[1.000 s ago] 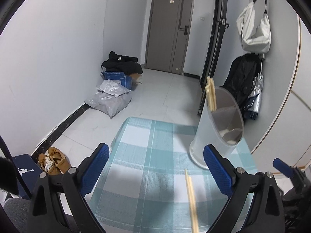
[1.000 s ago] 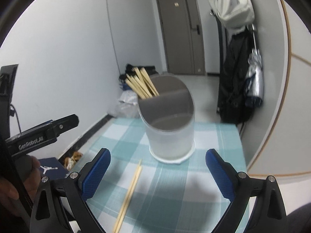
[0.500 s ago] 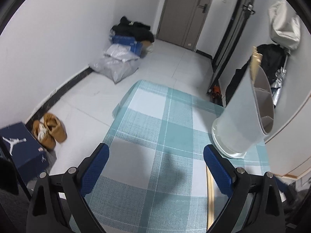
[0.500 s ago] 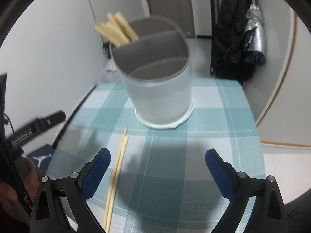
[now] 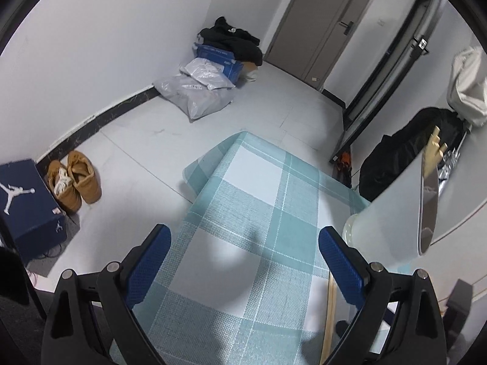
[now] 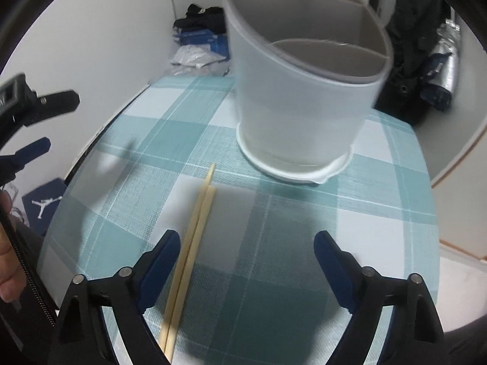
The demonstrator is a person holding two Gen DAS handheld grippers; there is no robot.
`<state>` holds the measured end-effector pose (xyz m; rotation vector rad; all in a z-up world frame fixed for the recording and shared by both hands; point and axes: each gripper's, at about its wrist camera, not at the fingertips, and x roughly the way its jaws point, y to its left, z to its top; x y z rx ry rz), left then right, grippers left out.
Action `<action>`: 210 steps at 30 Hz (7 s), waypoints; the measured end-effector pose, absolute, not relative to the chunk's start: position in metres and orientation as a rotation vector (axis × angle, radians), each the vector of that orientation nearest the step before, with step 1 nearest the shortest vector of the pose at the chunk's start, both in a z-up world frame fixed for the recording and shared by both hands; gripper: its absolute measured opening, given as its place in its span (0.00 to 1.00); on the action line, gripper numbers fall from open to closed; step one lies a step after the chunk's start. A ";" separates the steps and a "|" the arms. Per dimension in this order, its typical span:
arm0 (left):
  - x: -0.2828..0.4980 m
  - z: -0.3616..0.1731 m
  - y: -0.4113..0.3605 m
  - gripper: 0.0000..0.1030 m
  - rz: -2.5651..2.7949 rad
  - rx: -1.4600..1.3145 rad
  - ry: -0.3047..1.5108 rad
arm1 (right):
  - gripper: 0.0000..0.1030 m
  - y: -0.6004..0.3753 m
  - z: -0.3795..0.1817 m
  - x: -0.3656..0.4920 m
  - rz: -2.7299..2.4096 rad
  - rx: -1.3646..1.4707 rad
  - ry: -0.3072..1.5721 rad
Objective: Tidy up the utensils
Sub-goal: 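Move both open tools down to the last loose chopsticks, then close the right tool on a chopstick while the left tool closes on another, then lift both held chopsticks up over the white holder, then lower the chopsticks into the holder and open both tools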
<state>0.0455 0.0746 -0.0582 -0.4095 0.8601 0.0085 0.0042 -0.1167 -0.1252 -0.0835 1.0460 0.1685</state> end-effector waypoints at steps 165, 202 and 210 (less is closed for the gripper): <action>-0.009 0.008 -0.027 0.01 -0.313 -0.147 0.811 | 0.06 -0.207 -0.007 -0.059 0.273 0.228 0.451; 0.018 0.116 -0.053 0.01 -0.493 -0.161 0.710 | 0.05 -0.229 0.081 -0.009 0.331 0.238 0.387; 0.071 0.147 -0.050 0.01 -0.495 -0.209 0.676 | 0.05 -0.227 0.131 0.041 0.375 0.197 0.346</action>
